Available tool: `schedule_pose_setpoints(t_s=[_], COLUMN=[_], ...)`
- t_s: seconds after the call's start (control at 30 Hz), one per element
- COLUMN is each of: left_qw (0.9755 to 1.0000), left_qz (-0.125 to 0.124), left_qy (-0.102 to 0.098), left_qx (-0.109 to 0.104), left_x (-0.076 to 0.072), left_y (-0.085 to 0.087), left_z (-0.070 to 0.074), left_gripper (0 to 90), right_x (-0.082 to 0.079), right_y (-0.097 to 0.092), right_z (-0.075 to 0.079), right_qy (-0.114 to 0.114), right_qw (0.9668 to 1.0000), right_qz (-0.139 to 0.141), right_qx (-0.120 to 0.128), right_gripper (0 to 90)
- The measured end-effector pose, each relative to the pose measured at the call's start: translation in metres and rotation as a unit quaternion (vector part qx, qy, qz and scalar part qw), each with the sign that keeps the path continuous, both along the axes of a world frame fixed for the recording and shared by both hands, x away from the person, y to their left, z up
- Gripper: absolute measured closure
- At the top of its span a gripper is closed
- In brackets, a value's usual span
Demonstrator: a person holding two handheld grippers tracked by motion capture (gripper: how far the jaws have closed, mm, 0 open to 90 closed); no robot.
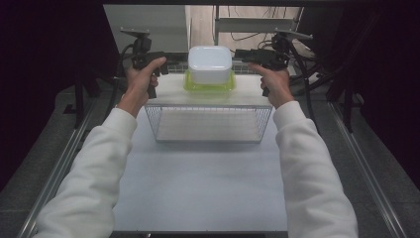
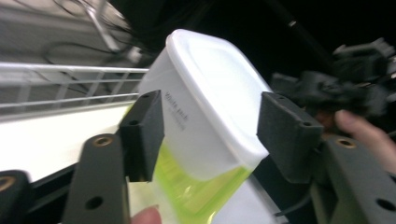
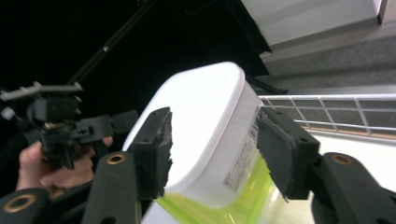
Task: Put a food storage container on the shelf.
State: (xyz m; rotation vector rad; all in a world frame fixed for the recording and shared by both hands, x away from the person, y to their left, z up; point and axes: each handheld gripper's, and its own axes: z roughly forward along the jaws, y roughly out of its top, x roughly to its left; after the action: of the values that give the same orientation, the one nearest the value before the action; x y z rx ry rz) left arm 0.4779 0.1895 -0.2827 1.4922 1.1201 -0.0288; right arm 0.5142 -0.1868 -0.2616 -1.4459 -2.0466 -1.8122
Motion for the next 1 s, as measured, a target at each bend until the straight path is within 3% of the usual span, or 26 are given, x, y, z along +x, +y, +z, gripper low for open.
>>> schedule_pose_setpoints(t_s=[0.13, 0.3, 0.4, 0.57, 0.67, 0.83, 1.0], left_qw=[0.9986, 0.9981, 0.9969, 0.9952, 0.9944, 0.994, 0.992], left_qz=[0.007, 0.003, -0.002, -0.017, -0.027, -0.036, -0.038], left_qy=[-0.03, -0.047, -0.056, -0.059, -0.062, -0.049, -0.036], left_qx=[0.043, 0.04, 0.055, 0.076, 0.081, 0.091, 0.115], left_x=[-0.021, -0.054, -0.076, -0.112, -0.133, -0.159, -0.178], left_y=[0.006, 0.018, 0.021, 0.023, 0.023, 0.023, 0.024], left_z=[-0.002, -0.016, -0.026, -0.045, -0.063, -0.098, -0.129], left_gripper=[32.4, 28.7, 28.6, 27.1, 26.4, 26.1, 26.1], right_x=[-0.016, -0.039, -0.058, -0.086, -0.106, -0.141, -0.166], right_y=[-0.01, -0.025, -0.034, -0.048, -0.057, -0.069, -0.077], right_z=[-0.001, -0.007, -0.014, -0.03, -0.044, -0.071, -0.1], right_qy=[-0.03, -0.055, -0.073, -0.091, -0.101, -0.113, -0.099], right_qw=[0.9994, 0.9978, 0.9958, 0.9932, 0.9922, 0.988, 0.9883], right_qz=[0.014, 0.032, 0.04, 0.038, 0.037, 0.044, 0.046], right_qx=[0.004, -0.017, -0.039, -0.062, -0.062, -0.096, -0.106], right_gripper=[39.6, 36.9, 36.4, 35.3, 35.1, 31.5, 30.0])
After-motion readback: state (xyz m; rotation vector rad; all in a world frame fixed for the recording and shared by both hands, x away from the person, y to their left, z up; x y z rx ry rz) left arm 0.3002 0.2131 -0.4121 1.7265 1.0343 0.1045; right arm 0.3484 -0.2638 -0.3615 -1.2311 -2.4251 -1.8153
